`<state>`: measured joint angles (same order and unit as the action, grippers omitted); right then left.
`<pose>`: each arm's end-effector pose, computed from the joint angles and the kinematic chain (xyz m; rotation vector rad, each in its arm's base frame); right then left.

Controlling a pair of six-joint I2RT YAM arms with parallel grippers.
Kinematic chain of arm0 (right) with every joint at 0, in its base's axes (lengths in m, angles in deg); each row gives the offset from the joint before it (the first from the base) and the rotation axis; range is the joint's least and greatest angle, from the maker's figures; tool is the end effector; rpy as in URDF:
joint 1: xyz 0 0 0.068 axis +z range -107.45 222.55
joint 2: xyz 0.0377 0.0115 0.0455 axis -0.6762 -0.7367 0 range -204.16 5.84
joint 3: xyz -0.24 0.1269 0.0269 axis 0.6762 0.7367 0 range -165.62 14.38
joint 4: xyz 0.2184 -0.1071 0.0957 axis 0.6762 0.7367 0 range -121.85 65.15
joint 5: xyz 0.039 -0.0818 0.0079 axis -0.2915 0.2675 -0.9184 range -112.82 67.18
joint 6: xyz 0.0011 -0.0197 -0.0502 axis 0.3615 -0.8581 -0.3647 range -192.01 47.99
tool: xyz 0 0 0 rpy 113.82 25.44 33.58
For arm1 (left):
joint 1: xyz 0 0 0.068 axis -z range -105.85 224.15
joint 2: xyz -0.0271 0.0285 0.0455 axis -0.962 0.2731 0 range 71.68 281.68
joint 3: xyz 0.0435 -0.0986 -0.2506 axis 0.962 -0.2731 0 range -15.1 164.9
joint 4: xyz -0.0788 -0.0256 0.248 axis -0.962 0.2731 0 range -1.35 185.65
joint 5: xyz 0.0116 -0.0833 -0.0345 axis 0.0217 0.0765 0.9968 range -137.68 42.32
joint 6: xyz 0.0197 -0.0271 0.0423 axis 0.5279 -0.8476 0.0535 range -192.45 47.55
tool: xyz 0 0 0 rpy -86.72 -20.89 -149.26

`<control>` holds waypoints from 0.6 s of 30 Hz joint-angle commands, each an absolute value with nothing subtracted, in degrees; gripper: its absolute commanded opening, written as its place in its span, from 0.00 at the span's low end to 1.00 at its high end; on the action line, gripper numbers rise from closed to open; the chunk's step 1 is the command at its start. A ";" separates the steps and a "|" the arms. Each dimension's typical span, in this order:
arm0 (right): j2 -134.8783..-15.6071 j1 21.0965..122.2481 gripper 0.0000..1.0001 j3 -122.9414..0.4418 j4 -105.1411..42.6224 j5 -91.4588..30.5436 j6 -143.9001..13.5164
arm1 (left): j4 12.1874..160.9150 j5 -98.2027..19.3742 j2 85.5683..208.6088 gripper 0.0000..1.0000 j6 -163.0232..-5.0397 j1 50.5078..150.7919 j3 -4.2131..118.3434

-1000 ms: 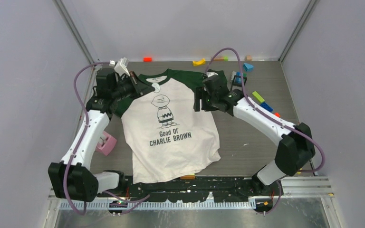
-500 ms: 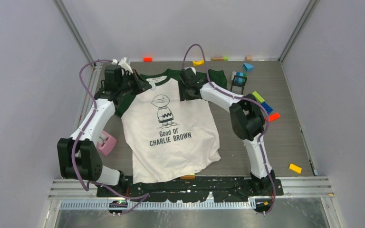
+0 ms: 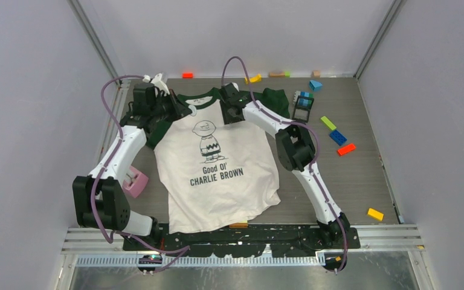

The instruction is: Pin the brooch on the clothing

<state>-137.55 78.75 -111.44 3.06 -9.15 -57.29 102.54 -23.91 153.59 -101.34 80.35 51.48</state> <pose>0.4485 0.3180 0.1680 -0.3588 2.4265 0.0928 0.3246 -0.0497 0.3159 -0.1603 2.1272 -0.7990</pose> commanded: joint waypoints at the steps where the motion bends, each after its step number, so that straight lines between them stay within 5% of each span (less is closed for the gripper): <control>1: -138.25 78.84 0.49 -112.96 6.21 -8.00 -56.16 | 101.92 -23.98 151.56 0.00 -100.00 80.13 53.35; 18: -134.59 76.79 0.01 -106.88 0.55 -13.50 -51.46 | 85.01 -41.87 158.95 0.00 -104.44 89.81 45.81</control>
